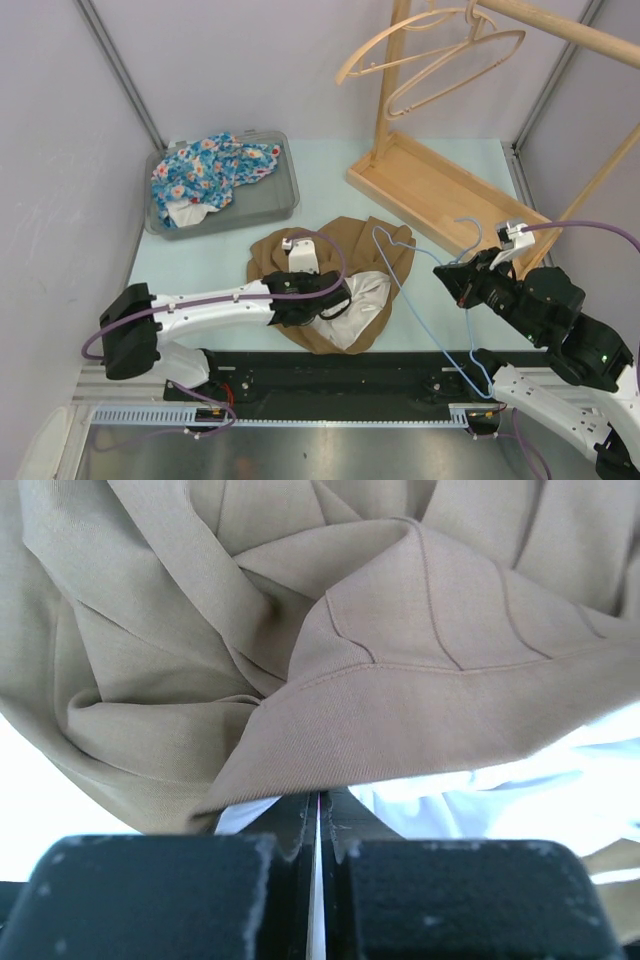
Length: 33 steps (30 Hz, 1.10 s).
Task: Place the skirt on the hanger
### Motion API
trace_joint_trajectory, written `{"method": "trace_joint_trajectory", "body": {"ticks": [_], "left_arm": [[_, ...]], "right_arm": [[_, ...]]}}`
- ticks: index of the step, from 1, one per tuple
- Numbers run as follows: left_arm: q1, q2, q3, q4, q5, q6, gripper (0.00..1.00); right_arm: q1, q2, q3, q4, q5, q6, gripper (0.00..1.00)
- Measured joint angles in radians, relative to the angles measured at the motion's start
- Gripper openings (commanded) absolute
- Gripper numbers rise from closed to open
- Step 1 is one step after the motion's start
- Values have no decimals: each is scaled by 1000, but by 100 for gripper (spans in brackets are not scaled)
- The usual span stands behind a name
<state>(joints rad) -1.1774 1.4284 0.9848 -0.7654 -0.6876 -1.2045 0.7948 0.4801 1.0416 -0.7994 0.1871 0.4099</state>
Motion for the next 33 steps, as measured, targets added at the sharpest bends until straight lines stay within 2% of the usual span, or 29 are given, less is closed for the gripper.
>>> {"method": "trace_joint_trajectory", "body": {"ticks": [7,16,24,33], "left_arm": [[2,-105,-8,54,42,46,0],[89,-312,-112,201,207,159,0],[231,-447,-233,354,455,283,0],[365,-488,-317,465,739,352,0]], "right_arm": [[0,-23,0,-7,-30,-20,0],[0,-31,0,-43,-276,-56,0],[0,-27,-10,-74,-438,-91,0],[0,-4,-114,-26,-450,-112,0]]}}
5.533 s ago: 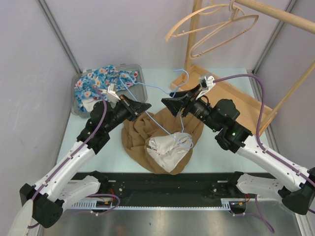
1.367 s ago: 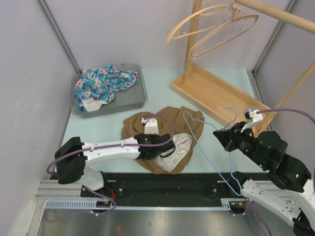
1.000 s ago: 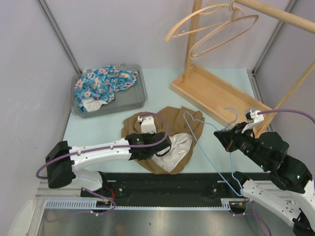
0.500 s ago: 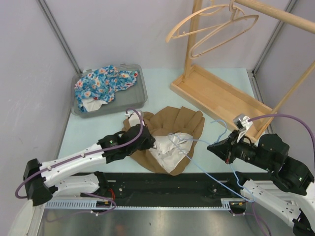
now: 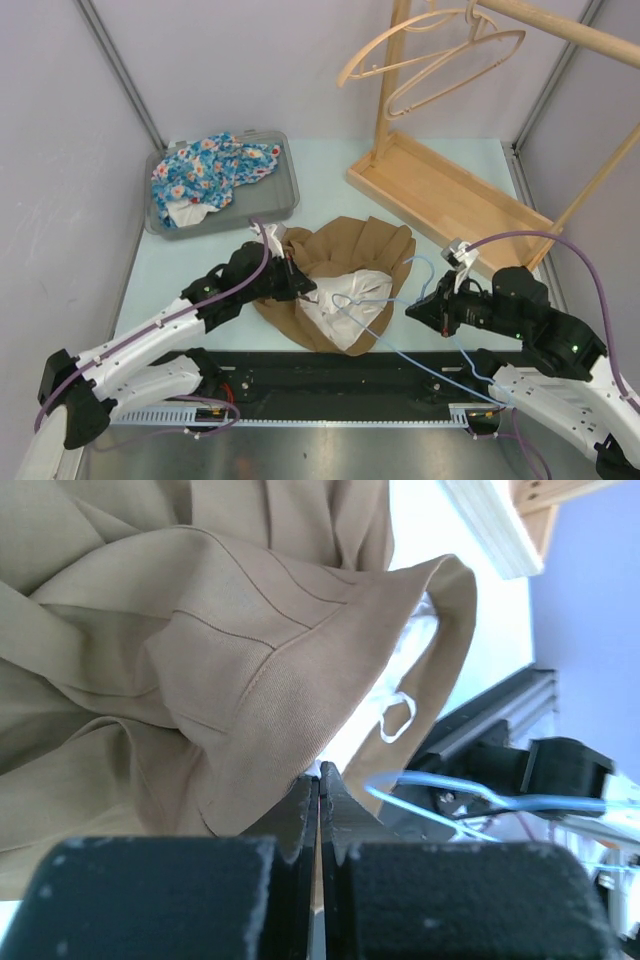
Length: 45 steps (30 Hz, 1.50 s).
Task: Place the skirt on the hanger
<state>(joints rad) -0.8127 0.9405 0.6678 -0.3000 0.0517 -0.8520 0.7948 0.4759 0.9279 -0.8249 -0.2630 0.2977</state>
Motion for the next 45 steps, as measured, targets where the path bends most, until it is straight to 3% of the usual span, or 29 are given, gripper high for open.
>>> {"method": "trace_joint_trajectory", "body": {"ticks": [12,22,32,45], "left_arm": [[157,24,-14,64,255,-18,0],[256,41,-14,82,353,-101,0],[338,76,-14,130,420,-198,0],[373,95,-51,259,507,-320,0]], "right_arm": [[66,39,-177,230,171,-24,0],[326,120,-202,410,413,-85,0],[657,102,-255,456,812,-172,0],[825,148,-290,553,1032,-230,0]]}}
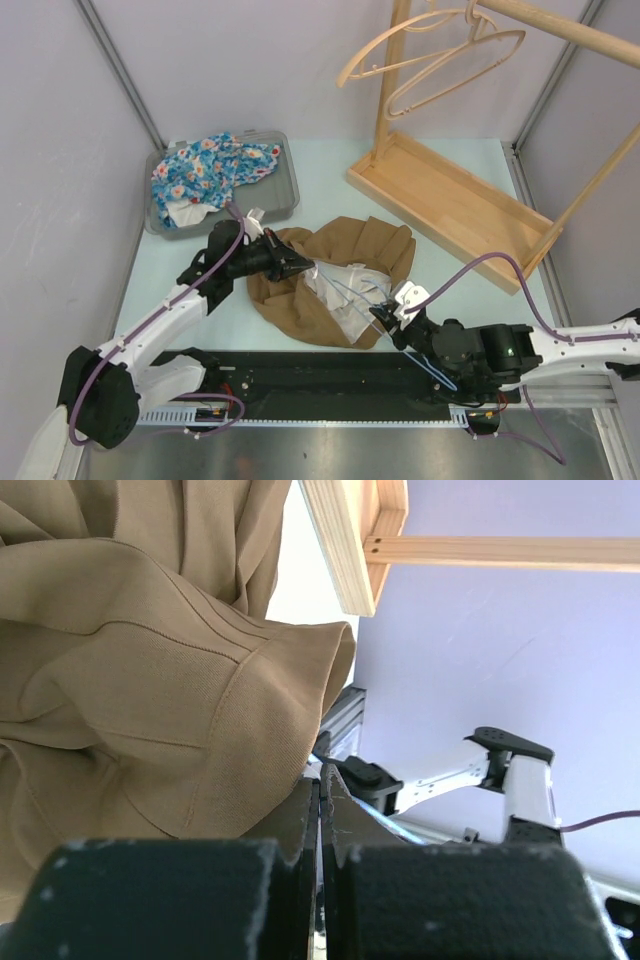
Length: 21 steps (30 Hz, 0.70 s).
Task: Place the skirt on the hanger
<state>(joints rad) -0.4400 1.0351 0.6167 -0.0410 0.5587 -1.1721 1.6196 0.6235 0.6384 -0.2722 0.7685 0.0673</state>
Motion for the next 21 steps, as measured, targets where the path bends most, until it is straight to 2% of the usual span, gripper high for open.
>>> {"method": "trace_joint_trajectory", "body": {"ticks": [12,21], "left_arm": [[43,11,-21,46,7,-56,0],[48,14,-27,64,26,-69,0]], "right_arm": [[231,37,-1,32,192,-34,0],[249,68,-66,125,316,-80,0]]}}
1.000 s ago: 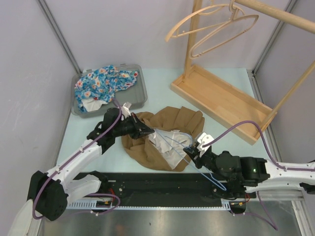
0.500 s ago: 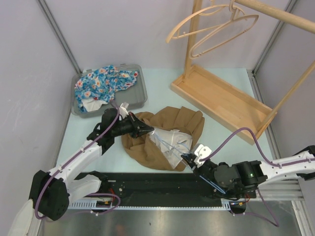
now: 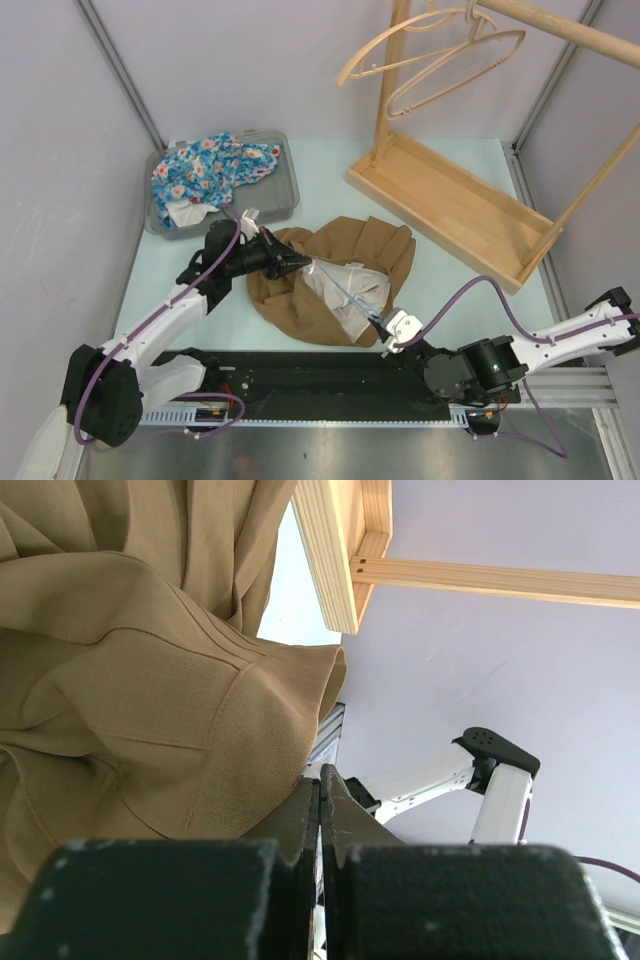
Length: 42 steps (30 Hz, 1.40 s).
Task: Place the skirt on the hanger
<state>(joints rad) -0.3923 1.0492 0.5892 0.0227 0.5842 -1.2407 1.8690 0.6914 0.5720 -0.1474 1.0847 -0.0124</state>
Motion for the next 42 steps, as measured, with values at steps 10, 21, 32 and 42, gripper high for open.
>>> {"method": "trace_joint_trajectory", "body": {"ticks": [10,21,32,42], "left_arm": [[0,0,-4,14,4,-21,0],[2,0,-5,21,3,-26,0],[3,2,-5,21,4,-27,0],[12,5,2,14,3,-12,0]], "right_arm": [[-16,31,-60,181,-2,-108,0],[-39,54,-67,256,-51,-165,0],[-40,58,-67,256,-58,-164,0],[-23,58,-67,220,-63,-126,0]]}}
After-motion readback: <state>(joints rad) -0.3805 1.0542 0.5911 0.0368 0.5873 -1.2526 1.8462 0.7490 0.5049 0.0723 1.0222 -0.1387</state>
